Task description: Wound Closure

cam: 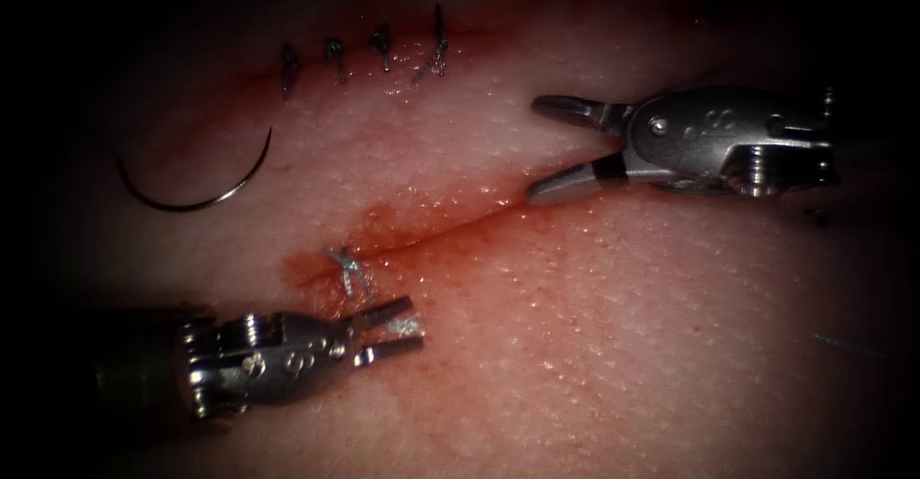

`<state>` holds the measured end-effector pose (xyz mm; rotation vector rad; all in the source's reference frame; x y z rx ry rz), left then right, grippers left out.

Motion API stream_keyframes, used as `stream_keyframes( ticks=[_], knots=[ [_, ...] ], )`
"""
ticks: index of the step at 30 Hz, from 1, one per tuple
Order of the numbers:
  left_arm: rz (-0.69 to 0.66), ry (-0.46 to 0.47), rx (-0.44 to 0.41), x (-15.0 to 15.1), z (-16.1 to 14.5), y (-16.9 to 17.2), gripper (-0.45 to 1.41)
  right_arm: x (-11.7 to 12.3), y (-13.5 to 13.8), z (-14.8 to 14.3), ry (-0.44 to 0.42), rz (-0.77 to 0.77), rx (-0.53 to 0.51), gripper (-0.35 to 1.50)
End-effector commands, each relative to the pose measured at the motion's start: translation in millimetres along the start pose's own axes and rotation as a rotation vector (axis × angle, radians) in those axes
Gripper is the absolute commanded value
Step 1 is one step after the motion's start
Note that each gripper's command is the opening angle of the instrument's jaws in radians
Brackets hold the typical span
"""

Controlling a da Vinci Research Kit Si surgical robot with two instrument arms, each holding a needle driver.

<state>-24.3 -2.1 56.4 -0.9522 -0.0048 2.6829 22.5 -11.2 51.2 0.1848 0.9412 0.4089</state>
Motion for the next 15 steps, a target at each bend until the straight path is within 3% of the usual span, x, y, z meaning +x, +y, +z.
stream_keyframes(
  ticks=[1, 5, 13, 15],
  knots=[
    [-0.002, 0.003, -0.003, 0.0, 0.7, 0.6, 0.29, -0.4, -0.4, 1.2, 0.001, -0.001, 0.008, 0.98],
    [-0.001, 0.011, 0.005, 0.0, 0.8, 0.6, 0.44, -0.7, -0.5, 1.5, 0.001, 0.001, 0.011, 0.98],
    [-0.009, 0.011, 0.013, 0.2, 0.9, 0.7, 0.40, -0.8, -0.8, 2.0, 0.004, -0.004, 0.028, 0.89],
    [-0.001, 0.021, 0.018, 0.4, 0.9, 0.7, 0.32, -1.0, -1.0, 2.2, 0.009, -0.009, 0.039, 0.86]
  ],
)
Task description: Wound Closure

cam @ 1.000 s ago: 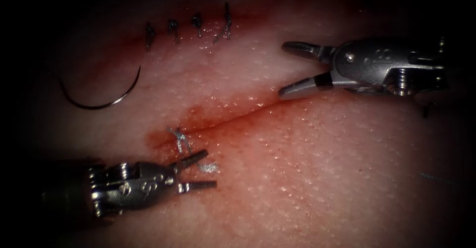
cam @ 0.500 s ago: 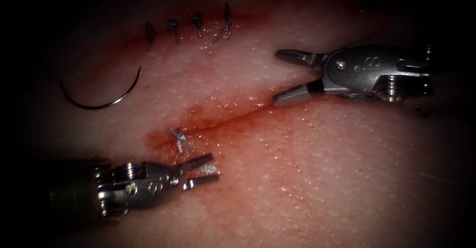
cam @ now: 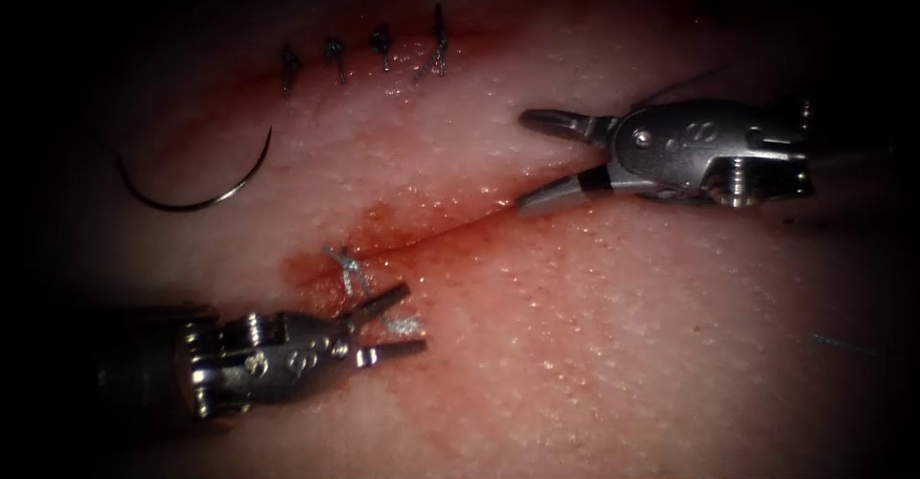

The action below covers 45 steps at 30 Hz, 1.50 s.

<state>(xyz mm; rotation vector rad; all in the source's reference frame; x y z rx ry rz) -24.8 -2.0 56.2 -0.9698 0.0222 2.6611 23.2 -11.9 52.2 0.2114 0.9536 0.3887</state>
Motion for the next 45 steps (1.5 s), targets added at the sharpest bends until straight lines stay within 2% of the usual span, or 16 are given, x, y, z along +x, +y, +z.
stream_keyframes(
  ticks=[1, 5, 6, 8, 15, 18, 26, 35, 45],
  knots=[
    [0.005, 0.006, 0.002, 0.0, 0.7, 0.7, 0.25, -0.4, -0.5, 1.3, 0.008, -0.003, 0.013, 0.84],
    [0.060, 0.036, 0.006, 0.5, 0.3, 0.8, -0.37, -1.0, -0.7, 2.4, 0.040, -0.031, 0.074, 0.84],
    [0.074, 0.050, 0.005, 0.6, 0.0, 0.8, -0.45, -1.2, -0.8, 2.8, 0.057, -0.039, 0.100, 0.84],
    [0.099, 0.068, 0.007, 0.7, -0.4, 0.7, -0.45, -1.9, -1.4, 3.7, 0.124, -0.066, 0.135, 0.86],
    [0.160, 0.082, 0.021, 0.3, -1.8, 0.3, -0.45, -3.8, -3.4, 8.2, 0.257, -0.185, 0.245, 0.86],
    [0.181, 0.087, 0.015, -0.2, -2.0, 0.2, -0.45, -4.1, -3.9, 9.9, 0.317, -0.216, 0.259, 0.86],
    [0.198, 0.172, -0.058, -0.9, -2.3, -0.2, -0.45, -4.6, -5.0, 13.2, 0.421, -0.305, 0.239, 0.88],
    [0.215, 0.252, -0.071, -1.7, -2.3, -1.4, -0.45, -3.3, -6.2, 13.8, 0.481, -0.324, 0.229, 0.91],
    [0.244, 0.271, -0.080, -2.2, -2.4, -1.6, -0.45, -1.4, -7.3, 13.6, 0.547, -0.313, 0.241, 0.91]
  ],
)
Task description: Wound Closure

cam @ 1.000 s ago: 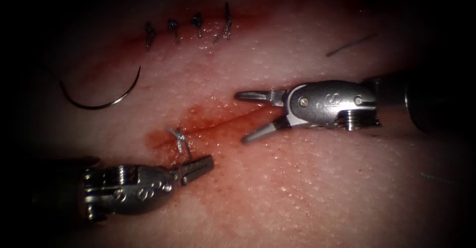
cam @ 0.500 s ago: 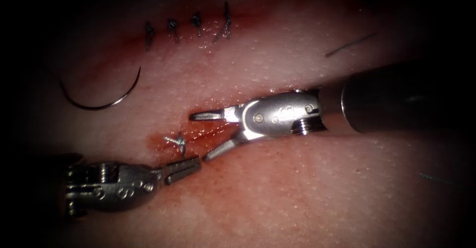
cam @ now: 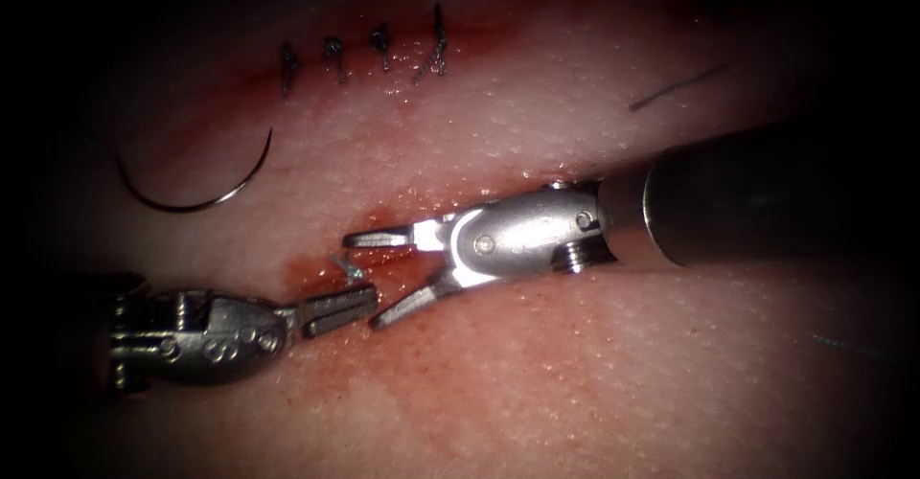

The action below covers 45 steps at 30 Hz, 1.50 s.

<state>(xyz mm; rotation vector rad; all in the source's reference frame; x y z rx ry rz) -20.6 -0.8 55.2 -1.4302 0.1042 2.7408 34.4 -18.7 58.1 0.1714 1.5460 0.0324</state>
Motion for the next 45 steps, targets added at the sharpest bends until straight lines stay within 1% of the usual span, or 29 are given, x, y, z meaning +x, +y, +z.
stream_keyframes(
  ticks=[1, 6, 8, 10, 14, 17, 22, 23, 33, 41, 43, 44, 45],
  knots=[
    [-0.001, 0.001, -0.002, -0.1, 0.8, 0.7, -0.45, -0.5, -0.4, 1.0, 0.005, 0.002, -0.001, 0.91],
    [0.003, 0.012, -0.010, -0.1, 0.9, 0.8, -0.45, -0.3, -0.8, 2.3, 0.029, -0.006, -0.003, 0.89],
    [0.004, 0.019, -0.016, -0.1, 0.9, 0.8, -0.45, -0.4, -0.9, 2.9, 0.049, -0.044, 0.004, 0.84],
    [0.007, 0.025, -0.021, 0.0, 0.9, 0.9, -0.45, -0.6, -1.0, 3.5, 0.063, -0.082, 0.004, 0.84],
    [0.013, 0.038, -0.031, 0.0, 0.9, 1.0, -0.45, -1.3, -1.2, 4.9, 0.070, -0.127, 0.001, 0.84],
    [0.018, 0.044, -0.037, 0.0, 0.9, 1.0, -0.45, -1.6, -1.5, 5.7, 0.071, -0.132, 0.005, 0.83],
    [0.023, 0.052, -0.043, -0.1, 0.9, 1.0, -0.45, -1.5, -2.1, 6.4, 0.076, -0.152, -0.006, 0.81],
    [0.024, 0.053, -0.043, -0.1, 0.9, 1.0, -0.45, -1.5, -2.2, 6.4, 0.082, -0.152, -0.008, 0.78],
    [0.034, 0.056, -0.045, -0.7, 1.1, 1.1, -0.45, -0.5, -2.6, 6.8, 0.096, -0.144, -0.012, 0.76],
    [0.035, 0.058, -0.046, -0.6, 1.2, 1.3, -0.45, -1.0, -2.9, 7.2, 0.095, -0.150, -0.010, 0.73],
    [0.035, 0.056, -0.049, -0.5, 1.2, 1.4, -0.45, -1.0, -2.9, 7.2, 0.095, -0.150, -0.010, 0.56],
    [0.035, 0.054, -0.051, -0.5, 1.2, 1.4, -0.45, -1.0, -2.9, 7.2, 0.094, -0.150, -0.013, 0.32],
    [0.035, 0.054, -0.050, -0.5, 1.2, 1.4, -0.45, -1.0, -2.9, 7.2, 0.101, -0.151, 0.000, -0.03]
  ],
)
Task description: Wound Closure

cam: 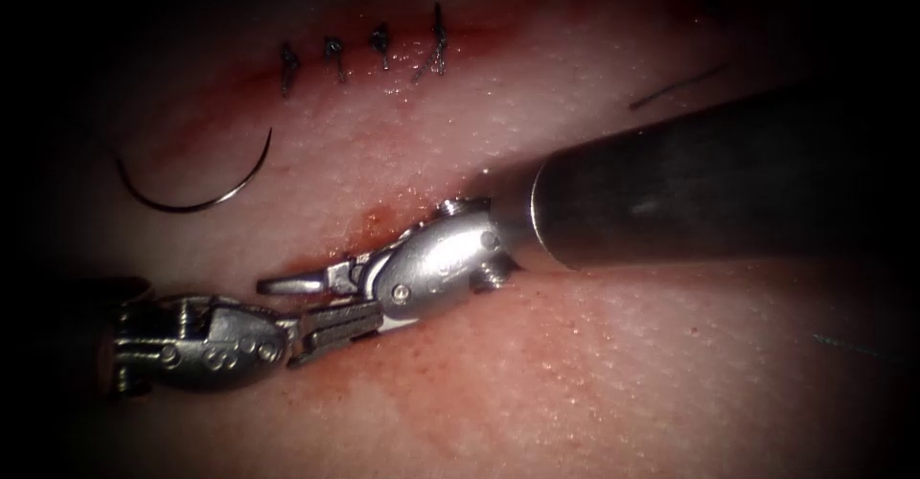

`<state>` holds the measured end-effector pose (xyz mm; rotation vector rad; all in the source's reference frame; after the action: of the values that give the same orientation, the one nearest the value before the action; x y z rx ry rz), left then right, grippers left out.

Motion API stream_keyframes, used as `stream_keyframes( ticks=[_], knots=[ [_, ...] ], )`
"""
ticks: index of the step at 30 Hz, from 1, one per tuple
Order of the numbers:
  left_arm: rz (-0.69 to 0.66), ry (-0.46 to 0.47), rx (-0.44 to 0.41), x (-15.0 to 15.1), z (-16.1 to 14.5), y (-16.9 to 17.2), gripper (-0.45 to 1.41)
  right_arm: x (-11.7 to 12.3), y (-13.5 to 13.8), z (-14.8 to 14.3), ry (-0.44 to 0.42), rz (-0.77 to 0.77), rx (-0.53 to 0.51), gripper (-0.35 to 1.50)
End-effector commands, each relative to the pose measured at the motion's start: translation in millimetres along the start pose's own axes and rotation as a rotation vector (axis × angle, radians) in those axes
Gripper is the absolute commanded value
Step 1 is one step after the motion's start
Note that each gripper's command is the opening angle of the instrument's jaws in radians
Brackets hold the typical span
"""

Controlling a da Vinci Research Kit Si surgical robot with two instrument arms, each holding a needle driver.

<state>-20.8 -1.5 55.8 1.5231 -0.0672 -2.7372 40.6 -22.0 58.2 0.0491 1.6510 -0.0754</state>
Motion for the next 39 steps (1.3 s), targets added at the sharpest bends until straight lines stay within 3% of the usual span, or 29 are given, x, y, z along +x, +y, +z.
stream_keyframes(
  ticks=[1, 9, 11, 12, 13, 20, 21, 24, 28, 31, 32, 34, 35, 37, 39],
  knots=[
    [-0.002, -0.001, -0.002, 0.0, 0.9, 0.6, -0.45, -0.7, -0.4, 0.7, 0.011, 0.000, 0.013, -0.35],
    [0.000, -0.005, -0.014, 0.1, 0.8, 0.8, -0.45, -1.4, -0.9, 1.2, -0.009, -0.016, 0.007, -0.35],
    [0.000, -0.003, -0.016, 0.1, 0.7, 0.8, -0.45, -0.9, -0.6, 0.9, -0.011, 0.049, 0.014, 0.64],
    [0.001, 0.001, -0.020, 0.1, 0.4, 0.8, -0.45, -0.2, 0.1, 0.2, -0.053, 0.064, -0.026, 1.43],
    [0.001, 0.003, -0.023, 0.1, 0.2, 0.8, -0.45, 0.2, 0.4, -0.2, -0.069, 0.074, -0.052, 1.48],
    [-0.002, 0.009, -0.042, 0.0, -3.0, 0.8, -0.45, 3.9, 4.0, -6.1, -0.106, 0.054, -0.052, 1.48],
    [-0.020, 0.010, -0.046, -0.4, -4.0, 1.2, -0.45, 5.2, 5.4, -8.5, -0.103, -0.008, -0.054, 1.38],
    [-0.101, 0.023, -0.059, -2.1, -6.6, 3.4, -0.45, 7.0, 7.8, -12.7, -0.122, 0.024, -0.071, 1.30],
    [-0.251, 0.075, -0.011, -5.2, -9.8, 6.1, -0.45, 8.1, 9.2, -16.2, -0.190, 0.108, -0.145, 1.33],
    [-0.315, 0.083, 0.002, -6.4, -10.6, 6.8, -0.45, 8.1, 9.0, -16.9, -0.206, 0.168, -0.170, 1.26],
    [-0.379, 0.090, -0.001, -7.6, -11.1, 7.3, 0.10, 8.0, 8.8, -17.2, -0.221, 0.215, -0.168, 1.23],
    [-0.450, 0.097, -0.002, -8.6, -11.2, 7.6, 0.47, 8.0, 8.7, -17.1, -0.244, 0.249, -0.172, 1.25],
    [-0.511, 0.107, -0.001, -9.9, -11.0, 8.0, 0.83, 7.9, 8.6, -17.0, -0.256, 0.278, -0.168, 1.26],
    [-0.532, 0.095, -0.007, -11.0, -10.8, 8.4, 1.01, 7.8, 8.4, -16.7, -0.267, 0.293, -0.164, 1.26],
    [-0.551, 0.079, -0.011, -12.2, -10.6, 9.0, 1.03, 7.7, 8.3, -16.5, -0.272, 0.298, -0.163, 1.28]
  ],
)
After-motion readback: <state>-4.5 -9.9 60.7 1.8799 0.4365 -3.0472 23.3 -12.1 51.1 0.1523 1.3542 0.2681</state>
